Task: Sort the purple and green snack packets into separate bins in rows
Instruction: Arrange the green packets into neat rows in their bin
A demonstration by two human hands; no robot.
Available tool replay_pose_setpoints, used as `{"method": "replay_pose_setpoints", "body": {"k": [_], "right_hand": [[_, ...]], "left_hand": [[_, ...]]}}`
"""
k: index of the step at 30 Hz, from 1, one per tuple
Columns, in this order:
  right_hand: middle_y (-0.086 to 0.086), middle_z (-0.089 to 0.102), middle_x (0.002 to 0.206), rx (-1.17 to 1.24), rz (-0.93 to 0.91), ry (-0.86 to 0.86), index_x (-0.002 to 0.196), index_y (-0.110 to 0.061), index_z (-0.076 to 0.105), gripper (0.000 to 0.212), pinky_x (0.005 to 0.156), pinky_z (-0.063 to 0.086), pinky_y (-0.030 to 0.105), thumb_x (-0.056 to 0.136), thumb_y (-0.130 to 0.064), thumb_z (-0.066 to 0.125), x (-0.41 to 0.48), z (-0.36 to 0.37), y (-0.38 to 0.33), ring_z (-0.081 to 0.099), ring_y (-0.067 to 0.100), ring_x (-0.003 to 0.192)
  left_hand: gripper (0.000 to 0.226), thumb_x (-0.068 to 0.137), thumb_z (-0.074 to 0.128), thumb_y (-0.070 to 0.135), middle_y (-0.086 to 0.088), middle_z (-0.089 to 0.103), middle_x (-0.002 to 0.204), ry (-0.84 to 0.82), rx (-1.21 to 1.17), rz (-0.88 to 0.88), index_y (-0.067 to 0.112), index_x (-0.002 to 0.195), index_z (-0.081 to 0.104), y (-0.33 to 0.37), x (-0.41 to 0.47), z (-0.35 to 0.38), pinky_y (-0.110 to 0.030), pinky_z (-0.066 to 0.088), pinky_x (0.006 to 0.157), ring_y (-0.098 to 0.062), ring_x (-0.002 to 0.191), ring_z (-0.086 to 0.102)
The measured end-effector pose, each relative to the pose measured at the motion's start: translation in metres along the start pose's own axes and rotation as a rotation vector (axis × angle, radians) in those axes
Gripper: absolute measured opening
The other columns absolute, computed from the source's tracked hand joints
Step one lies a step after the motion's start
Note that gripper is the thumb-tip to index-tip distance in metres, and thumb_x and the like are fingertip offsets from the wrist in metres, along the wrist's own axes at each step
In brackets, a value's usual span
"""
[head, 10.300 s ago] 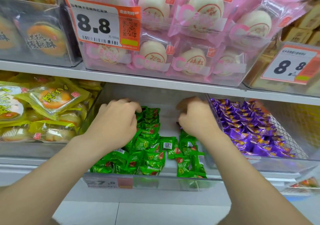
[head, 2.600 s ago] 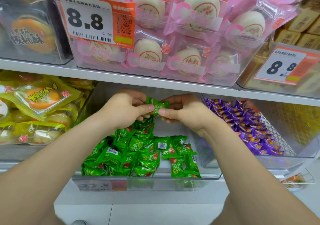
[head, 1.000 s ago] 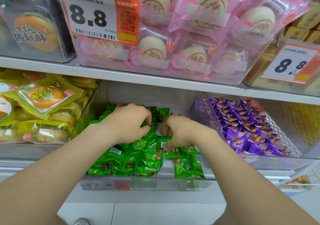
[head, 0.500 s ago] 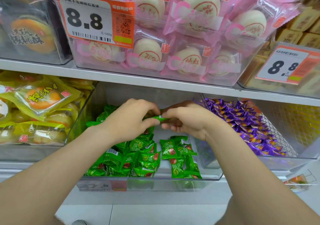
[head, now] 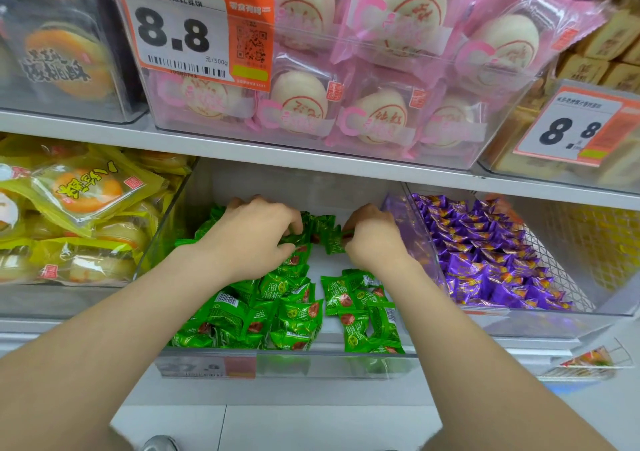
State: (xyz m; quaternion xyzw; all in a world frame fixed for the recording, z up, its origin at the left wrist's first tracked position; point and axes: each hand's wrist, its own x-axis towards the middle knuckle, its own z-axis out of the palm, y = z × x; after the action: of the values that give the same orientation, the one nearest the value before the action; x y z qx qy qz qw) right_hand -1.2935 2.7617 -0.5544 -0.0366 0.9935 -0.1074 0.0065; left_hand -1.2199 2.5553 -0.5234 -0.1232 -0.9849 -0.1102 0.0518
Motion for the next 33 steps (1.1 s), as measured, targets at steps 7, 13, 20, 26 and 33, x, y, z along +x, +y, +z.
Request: {"method": "replay_pose_setpoints", "body": {"k": [7, 13, 20, 26, 33], "right_hand": [[0.009, 0.069, 0.132, 0.097, -0.001, -0.072, 0.118, -0.015, 0.078, 0.025, 0.105, 0.054, 0.036, 0.094, -0.016, 0.07, 0.011, 0.005, -0.012, 0.062, 0.033, 0.125], [0.009, 0.071, 0.128, 0.122, -0.03, -0.049, 0.117, -0.021, 0.08, 0.029, 0.106, 0.053, 0.038, 0.094, -0.008, 0.068, 0.016, 0.006, -0.014, 0.06, 0.036, 0.124], [0.016, 0.067, 0.121, 0.175, 0.048, -0.037, 0.115, -0.015, 0.07, 0.031, 0.092, 0.059, 0.037, 0.085, -0.014, 0.077, 0.013, 0.017, -0.01, 0.066, 0.037, 0.11], [0.02, 0.062, 0.124, 0.19, 0.075, -0.025, 0.125, -0.012, 0.057, 0.047, 0.094, 0.058, 0.04, 0.085, -0.016, 0.082, 0.012, 0.011, -0.011, 0.063, 0.04, 0.114], [0.018, 0.061, 0.124, 0.081, 0.02, -0.025, 0.123, -0.014, 0.06, 0.046, 0.094, 0.058, 0.042, 0.084, -0.017, 0.084, 0.009, -0.003, -0.012, 0.065, 0.041, 0.112]], "left_hand": [[0.028, 0.095, 0.066, 0.045, 0.016, 0.069, 0.114, -0.027, -0.013, 0.001, 0.039, 0.123, 0.066, -0.003, 0.0, 0.003, -0.049, 0.043, 0.107, -0.017, 0.114, 0.061], [0.027, 0.095, 0.065, 0.044, 0.016, 0.068, 0.113, -0.042, -0.02, 0.004, 0.039, 0.121, 0.066, -0.005, 0.0, 0.002, -0.048, 0.041, 0.107, -0.017, 0.113, 0.061], [0.027, 0.095, 0.066, 0.047, 0.018, 0.067, 0.109, -0.055, -0.025, 0.015, 0.039, 0.121, 0.067, -0.003, 0.0, 0.003, -0.047, 0.043, 0.106, -0.015, 0.111, 0.061], [0.026, 0.095, 0.067, 0.047, 0.018, 0.068, 0.109, -0.046, -0.016, 0.025, 0.038, 0.119, 0.068, -0.001, 0.0, 0.004, -0.044, 0.043, 0.104, -0.015, 0.111, 0.061], [0.024, 0.096, 0.066, 0.046, 0.017, 0.068, 0.107, -0.048, -0.032, 0.037, 0.038, 0.118, 0.069, 0.001, 0.0, 0.003, -0.044, 0.046, 0.1, -0.014, 0.108, 0.062]]}}
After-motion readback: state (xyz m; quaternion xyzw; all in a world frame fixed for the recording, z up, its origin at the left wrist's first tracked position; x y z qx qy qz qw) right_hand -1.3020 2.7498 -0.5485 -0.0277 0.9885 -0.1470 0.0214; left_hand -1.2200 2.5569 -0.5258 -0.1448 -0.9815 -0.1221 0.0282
